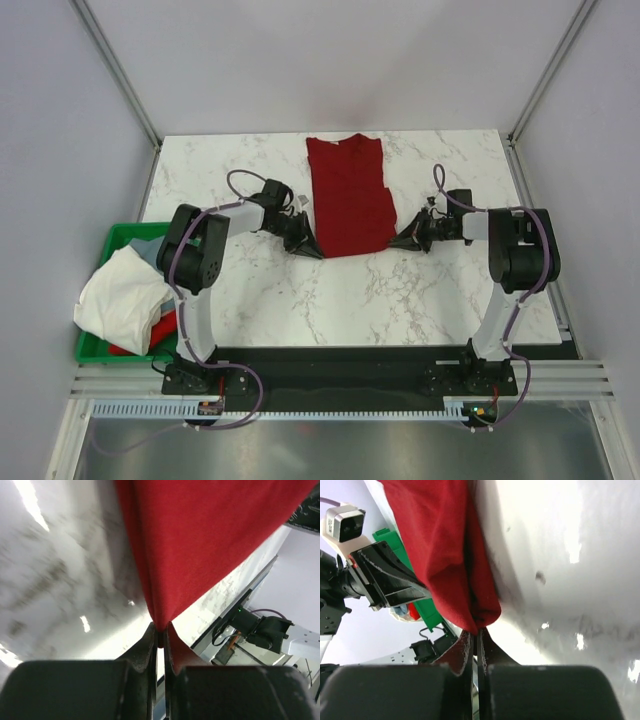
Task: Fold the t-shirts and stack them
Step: Fold the tshirt
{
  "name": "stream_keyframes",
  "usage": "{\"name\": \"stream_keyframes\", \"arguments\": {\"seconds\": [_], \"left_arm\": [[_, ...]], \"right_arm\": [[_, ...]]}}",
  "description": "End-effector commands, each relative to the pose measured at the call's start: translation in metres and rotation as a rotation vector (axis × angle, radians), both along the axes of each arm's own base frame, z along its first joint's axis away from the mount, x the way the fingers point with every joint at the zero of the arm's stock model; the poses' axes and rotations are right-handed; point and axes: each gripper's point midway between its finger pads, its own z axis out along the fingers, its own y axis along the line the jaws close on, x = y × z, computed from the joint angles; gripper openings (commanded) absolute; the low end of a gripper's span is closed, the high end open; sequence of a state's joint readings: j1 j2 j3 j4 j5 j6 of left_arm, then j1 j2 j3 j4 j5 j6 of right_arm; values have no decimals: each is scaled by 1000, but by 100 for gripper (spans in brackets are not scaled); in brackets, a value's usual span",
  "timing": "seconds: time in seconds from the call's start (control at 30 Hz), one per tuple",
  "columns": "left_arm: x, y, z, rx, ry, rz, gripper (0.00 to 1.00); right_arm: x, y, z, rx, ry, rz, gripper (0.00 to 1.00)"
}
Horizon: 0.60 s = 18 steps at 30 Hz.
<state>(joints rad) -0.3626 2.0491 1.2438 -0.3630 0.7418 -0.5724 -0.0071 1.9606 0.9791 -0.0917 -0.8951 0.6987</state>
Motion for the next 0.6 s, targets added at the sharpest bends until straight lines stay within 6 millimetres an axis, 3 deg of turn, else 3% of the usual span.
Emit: {"name": "stream_keyframes", "arguments": {"seconds": [0.0,0.3,0.43,0.57], "left_arm": [[-8,-8,39,-26,-63,2,2],[-48,-8,91,-10,-176,-43,2],[-45,1,107,35,-273,-63,2],[-31,6,123,62,-360,-62,2]], "right_arm": [[0,-2,39,39,-90,37,0],[-48,5,96,107,-102,140,0],[-53,6,122,113,-157,162,0],[-44,6,143,103,-233,182,0]]}}
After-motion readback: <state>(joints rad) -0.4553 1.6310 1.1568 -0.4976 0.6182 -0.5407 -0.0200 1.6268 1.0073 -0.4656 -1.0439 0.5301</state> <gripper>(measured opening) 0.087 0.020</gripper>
